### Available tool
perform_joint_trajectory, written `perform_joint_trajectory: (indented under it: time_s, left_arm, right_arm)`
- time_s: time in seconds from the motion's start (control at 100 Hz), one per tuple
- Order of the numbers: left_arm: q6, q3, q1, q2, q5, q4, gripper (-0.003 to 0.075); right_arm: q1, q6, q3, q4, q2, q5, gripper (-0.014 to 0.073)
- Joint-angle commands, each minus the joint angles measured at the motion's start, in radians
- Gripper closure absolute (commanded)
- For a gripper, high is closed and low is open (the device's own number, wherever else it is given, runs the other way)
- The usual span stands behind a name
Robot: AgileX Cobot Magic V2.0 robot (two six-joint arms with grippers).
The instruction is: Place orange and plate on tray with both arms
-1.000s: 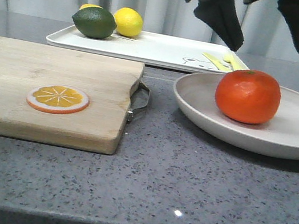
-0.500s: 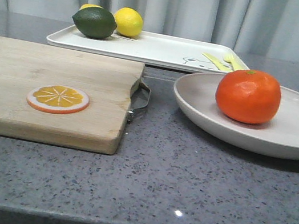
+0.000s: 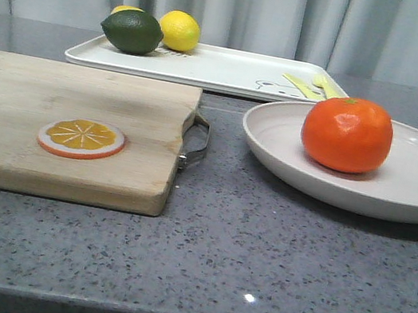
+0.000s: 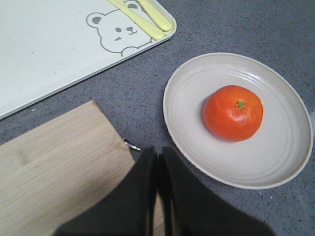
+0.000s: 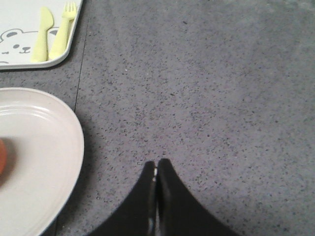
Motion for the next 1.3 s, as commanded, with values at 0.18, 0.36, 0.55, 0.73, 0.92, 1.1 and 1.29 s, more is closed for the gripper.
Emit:
perform_joint_trajectory:
  time_s: [0.18,0.36,0.55,0.73,0.92,1.1,1.29]
  left_arm:
    - [0.000,0.257,0.065,-0.294,-0.134,-0.011,0.0739]
    - [0.000,0.426,0.085,-0.463,-0.191,-0.009,0.0739]
    - [0.000,0.548,0.085,-0.599,-0.224,-0.011,0.0739]
    - [0.000,0.599,0.085,-0.655,-0.227,-0.011,0.0739]
    - [0.000,0.602,0.085,-0.655,-0.231,-0.011,0.0739]
    - [0.000,0.602,0.085,-0.655,-0.231,-0.011,0.0739]
    - [0.000,0.602,0.085,-0.655,-0.231,-0.011,0.0739]
  right_arm:
    - [0.065,-0.007,-0.101,-0.007,0.092,0.017,0.0655]
    - [0.098,-0.007,-0.186,0.001,0.171,0.093,0.0655]
    - [0.128,-0.007,-0.291,0.009,0.269,0.188,0.0650]
    - [0.137,-0.010,-0.380,0.028,0.355,0.262,0.0627]
    - [0.137,-0.045,-0.448,0.090,0.441,0.321,0.0400]
    - [0.137,-0.051,-0.496,0.152,0.520,0.362,0.0230]
    - [0.137,-0.051,-0.526,0.175,0.584,0.387,0.0232]
